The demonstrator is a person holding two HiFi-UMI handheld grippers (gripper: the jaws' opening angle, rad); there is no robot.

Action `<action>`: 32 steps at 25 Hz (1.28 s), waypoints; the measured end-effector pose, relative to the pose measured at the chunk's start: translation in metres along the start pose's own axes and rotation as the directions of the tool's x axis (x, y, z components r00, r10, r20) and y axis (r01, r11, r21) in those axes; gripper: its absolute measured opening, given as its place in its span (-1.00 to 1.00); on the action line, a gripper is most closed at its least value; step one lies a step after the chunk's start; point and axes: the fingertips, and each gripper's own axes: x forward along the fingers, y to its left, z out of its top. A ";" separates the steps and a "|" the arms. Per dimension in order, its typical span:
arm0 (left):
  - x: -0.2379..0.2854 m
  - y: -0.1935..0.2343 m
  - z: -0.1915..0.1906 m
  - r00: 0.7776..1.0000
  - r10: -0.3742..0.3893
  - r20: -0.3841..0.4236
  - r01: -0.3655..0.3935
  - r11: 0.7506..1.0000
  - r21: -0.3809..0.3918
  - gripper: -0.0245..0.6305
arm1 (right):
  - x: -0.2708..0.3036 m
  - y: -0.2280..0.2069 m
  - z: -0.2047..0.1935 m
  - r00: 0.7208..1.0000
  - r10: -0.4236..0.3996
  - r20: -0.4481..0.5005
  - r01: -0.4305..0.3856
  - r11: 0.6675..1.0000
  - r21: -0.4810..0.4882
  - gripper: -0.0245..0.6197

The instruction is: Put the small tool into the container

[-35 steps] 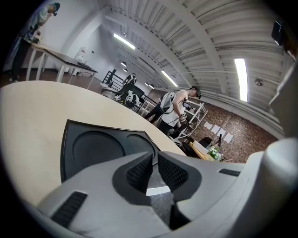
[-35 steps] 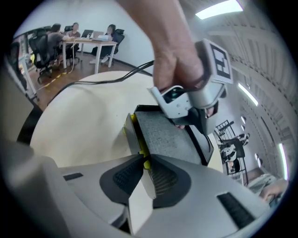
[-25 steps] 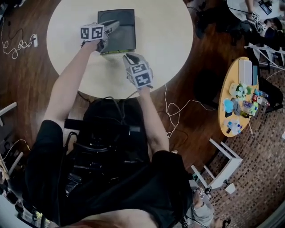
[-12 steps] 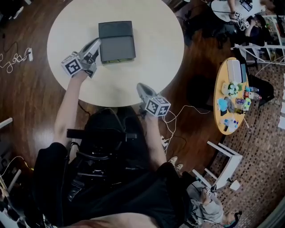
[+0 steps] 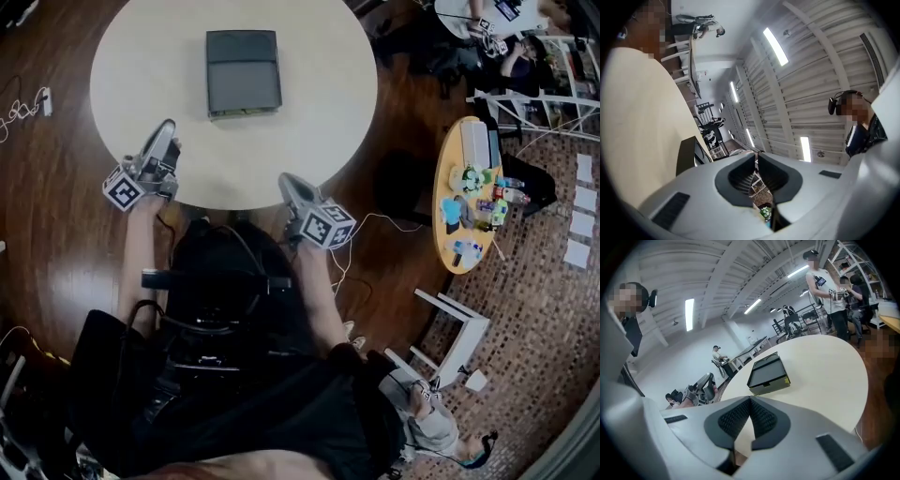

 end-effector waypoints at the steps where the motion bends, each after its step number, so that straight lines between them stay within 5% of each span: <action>1: -0.007 -0.005 0.000 1.000 0.005 0.007 -0.005 1.000 0.010 -0.87 | 0.002 0.002 0.003 1.000 0.016 -0.002 -0.016 1.000 -0.011 -0.99; 6: -0.028 -0.028 0.001 0.996 0.069 0.058 -0.074 0.993 0.091 -0.87 | 0.006 0.017 0.020 0.994 0.112 0.003 -0.112 0.992 -0.058 -0.99; 9: -0.036 -0.048 -0.009 0.994 0.053 0.095 -0.060 0.995 0.074 -0.86 | -0.004 0.024 0.024 0.983 0.181 0.032 -0.178 0.982 -0.058 -0.99; 21: -0.073 -0.175 -0.110 0.987 0.117 0.114 -0.137 0.973 0.186 -0.87 | -0.114 -0.013 -0.027 0.919 0.360 0.161 -0.379 0.919 0.111 -0.99; 32: -0.096 -0.269 -0.130 0.991 0.111 0.074 -0.129 0.938 0.323 -0.90 | -0.152 -0.011 -0.034 0.878 0.412 0.244 -0.450 0.884 0.125 -0.99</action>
